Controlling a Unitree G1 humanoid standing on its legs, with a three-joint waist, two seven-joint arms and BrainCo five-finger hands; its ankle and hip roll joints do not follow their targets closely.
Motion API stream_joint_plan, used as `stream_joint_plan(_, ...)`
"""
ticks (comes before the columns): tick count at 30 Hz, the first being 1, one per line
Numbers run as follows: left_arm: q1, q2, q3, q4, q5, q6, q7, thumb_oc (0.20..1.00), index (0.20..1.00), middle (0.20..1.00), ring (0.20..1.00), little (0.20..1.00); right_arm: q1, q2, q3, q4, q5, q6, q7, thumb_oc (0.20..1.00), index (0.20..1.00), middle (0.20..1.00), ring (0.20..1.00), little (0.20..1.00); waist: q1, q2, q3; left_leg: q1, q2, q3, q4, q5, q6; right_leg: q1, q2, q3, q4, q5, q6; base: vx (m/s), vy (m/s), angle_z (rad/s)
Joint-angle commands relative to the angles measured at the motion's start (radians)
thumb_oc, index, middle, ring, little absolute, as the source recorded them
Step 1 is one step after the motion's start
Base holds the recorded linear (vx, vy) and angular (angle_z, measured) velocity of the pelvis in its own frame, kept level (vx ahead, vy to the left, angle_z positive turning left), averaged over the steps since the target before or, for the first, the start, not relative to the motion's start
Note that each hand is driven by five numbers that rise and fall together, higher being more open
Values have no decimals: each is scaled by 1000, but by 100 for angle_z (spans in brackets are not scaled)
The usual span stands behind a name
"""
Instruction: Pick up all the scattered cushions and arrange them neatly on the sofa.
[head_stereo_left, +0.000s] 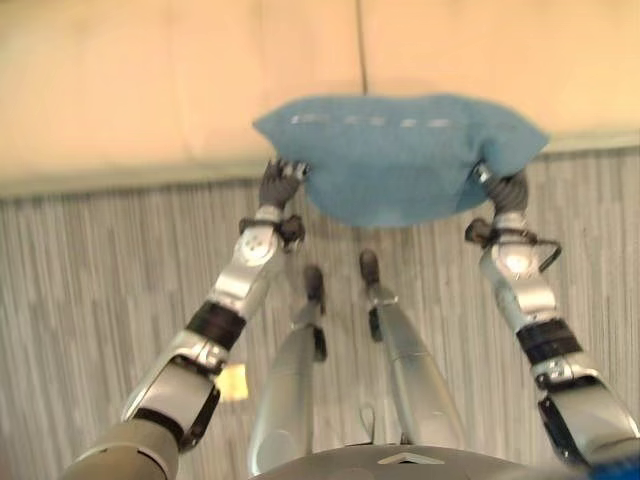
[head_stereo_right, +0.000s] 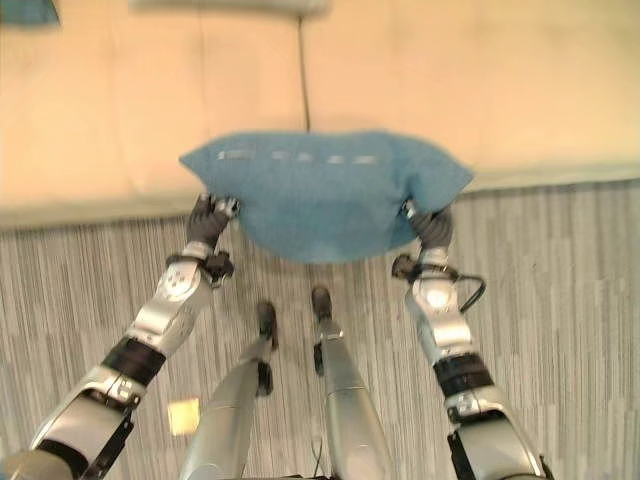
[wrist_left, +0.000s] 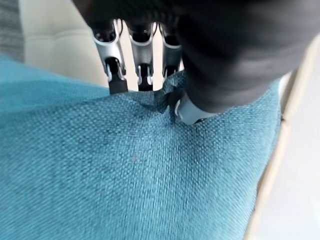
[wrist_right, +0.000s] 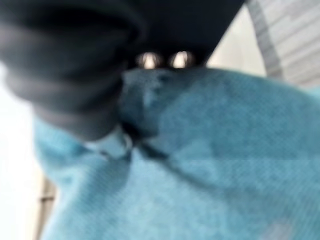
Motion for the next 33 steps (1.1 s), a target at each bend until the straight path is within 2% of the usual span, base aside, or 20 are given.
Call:
stream_joint_plan(1,-14,-76,-33,-117,43,-71,-102,200,200,200,200,200,-3,9,12,-68,-42,-65,77,200,200,200,200,200,-26,0,-102,-1,2,-46,104,-119,-36,123,-43,-44,-121,30,61,139,104,-27)
stream_joint_plan(2,25,-75,-23,-113,41,-65,-114,200,200,200,200,200,30,0,1,-57,-48,-53,92,200,200,200,200,200,-32,-4,-118,51,5,-27,105,-127,-32,179,-43,-25,-145,35,63,78,64,-29)
stream_joint_plan(5,69,-70,-12,-117,41,-56,-129,200,200,200,200,200,77,-14,-16,-62,-55,-41,115,200,200,200,200,200,-41,-8,-143,112,12,-3,80,-129,-26,234,-46,-6,-172,46,71,141,105,-33)
stream_joint_plan(6,120,-71,-1,-120,35,-42,-148,200,200,200,200,200,132,-27,-47,-61,-76,-22,131,200,200,200,200,200,-55,-6,-175,198,19,38,43,-138,-21,300,-40,26,-204,61,90,130,142,-44)
stream_joint_plan(10,158,-62,7,-128,42,-32,-155,200,200,200,200,200,151,-30,-60,-58,-90,-8,140,200,200,200,200,200,-58,-5,-198,255,21,82,1,-135,-16,322,-30,49,-221,81,106,84,93,-55)
stream_joint_plan(11,197,-51,19,-144,43,-25,-156,200,200,200,200,200,156,-27,-62,-48,-97,0,143,200,200,200,200,200,-51,-1,-214,312,34,140,-34,-133,-15,342,-14,53,-222,94,124,52,51,-72)
stream_joint_plan(12,210,-46,21,-144,43,-19,-158,200,200,200,200,200,157,-21,-58,-43,-98,5,146,200,200,200,200,200,-39,-4,-221,340,41,178,-57,-124,-17,345,-11,32,-221,97,129,67,54,-125)
stream_joint_plan(14,227,-35,27,-144,48,-12,-163,200,200,200,200,200,172,-13,-60,-38,-99,10,156,200,200,200,200,200,-19,-2,-231,395,57,229,-91,-114,-28,359,-32,-110,-209,88,131,41,-55,-139)
stream_joint_plan(15,233,-37,22,-141,52,-5,-171,200,200,200,200,200,188,-8,-62,-40,-102,18,165,200,200,200,200,200,-22,-1,-236,416,65,238,-101,-113,-35,367,-49,-185,-206,76,129,73,-112,-124)
stream_joint_plan(16,234,-44,15,-129,59,1,-183,200,200,200,200,200,207,-11,-69,-41,-104,21,167,200,200,200,200,200,-33,2,-241,430,72,237,-100,-119,-39,382,-53,-206,-208,61,130,80,-102,-115)
stream_joint_plan(19,257,-70,4,-108,68,13,-209,200,200,200,200,200,280,-21,-103,-53,-105,25,181,200,200,200,200,200,-66,-1,-264,441,84,231,-49,-135,-52,423,-30,-131,-219,23,96,127,-96,-17)
stream_joint_plan(20,252,-74,-9,-102,68,15,-211,200,200,200,200,200,291,-25,-105,-53,-104,25,178,200,200,200,200,200,-73,-5,-262,414,111,237,46,-117,-70,438,-30,-132,-219,17,78,63,-220,14)
stream_joint_plan(21,242,-77,-24,-94,72,20,-209,200,200,200,200,200,303,-32,-107,-55,-103,28,172,200,200,200,200,200,-76,-18,-253,373,142,225,179,-75,-86,456,-20,-121,-217,10,52,16,-194,-6)
stream_joint_plan(22,242,-77,-24,-94,72,20,-209,200,200,200,200,200,303,-32,-108,-56,-103,28,172,200,200,200,200,200,-77,-16,-253,367,147,222,188,-79,-87,455,-17,-123,-217,10,50,19,-184,-1)
stream_joint_plan(23,251,-82,-27,-103,67,22,-196,200,200,200,200,200,298,-46,-90,-59,-102,29,170,200,200,200,200,200,-59,-31,-237,298,135,151,304,-46,-74,464,-6,-95,-205,1,24,25,-61,-2)
stream_joint_plan(26,273,-91,-24,-115,60,26,-199,200,200,200,200,200,292,-54,-75,-64,-104,36,181,200,200,200,200,200,-26,-44,-233,231,49,19,210,-118,-36,491,-18,-35,-218,-10,37,108,61,-66)
stream_joint_plan(27,273,-87,-23,-115,68,31,-192,200,200,200,200,200,278,-59,-61,-56,-110,35,175,200,200,200,200,200,9,-36,-218,170,3,-75,114,-54,-48,511,3,6,-220,-15,37,164,140,-117)
stream_joint_plan(28,271,-87,-18,-115,69,33,-193,200,200,200,200,200,269,-60,-60,-51,-113,37,168,200,200,200,200,200,23,-26,-214,161,-4,-102,62,-17,-58,517,15,13,-220,-20,33,172,162,-100)
stream_joint_plan(30,268,-91,-8,-117,62,28,-191,200,200,200,200,200,260,-59,-49,-55,-116,42,178,200,200,200,200,200,31,-23,-212,173,-5,-122,43,-7,-65,530,25,47,-216,-33,37,151,149,-94)
stream_joint_plan(33,292,-91,15,-123,57,36,-200,200,200,200,200,200,273,-44,-45,-71,-132,55,203,200,200,200,200,200,28,-11,-233,246,7,-80,-9,-28,-42,530,5,99,-197,-45,64,195,299,-92)
